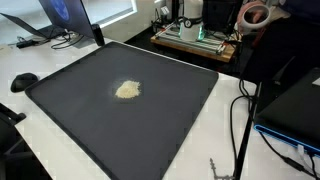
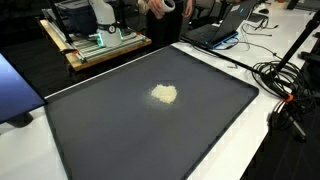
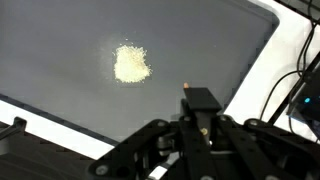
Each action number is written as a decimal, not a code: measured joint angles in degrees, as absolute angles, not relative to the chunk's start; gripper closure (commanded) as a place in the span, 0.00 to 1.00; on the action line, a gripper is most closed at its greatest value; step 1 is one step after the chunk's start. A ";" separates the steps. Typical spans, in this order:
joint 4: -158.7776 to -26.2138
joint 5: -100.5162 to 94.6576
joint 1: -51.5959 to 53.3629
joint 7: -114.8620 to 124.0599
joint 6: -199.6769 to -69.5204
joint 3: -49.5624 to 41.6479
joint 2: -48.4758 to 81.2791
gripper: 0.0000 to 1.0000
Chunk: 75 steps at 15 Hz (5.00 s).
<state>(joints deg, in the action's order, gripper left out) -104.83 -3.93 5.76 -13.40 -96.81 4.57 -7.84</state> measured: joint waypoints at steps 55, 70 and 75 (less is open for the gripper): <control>-69.82 -3.19 0.80 15.27 -101.57 -3.05 44.71 0.97; -70.14 4.39 -4.77 9.93 -102.94 -2.04 44.79 0.97; -72.39 9.41 -8.86 8.66 -104.77 -2.10 45.06 0.97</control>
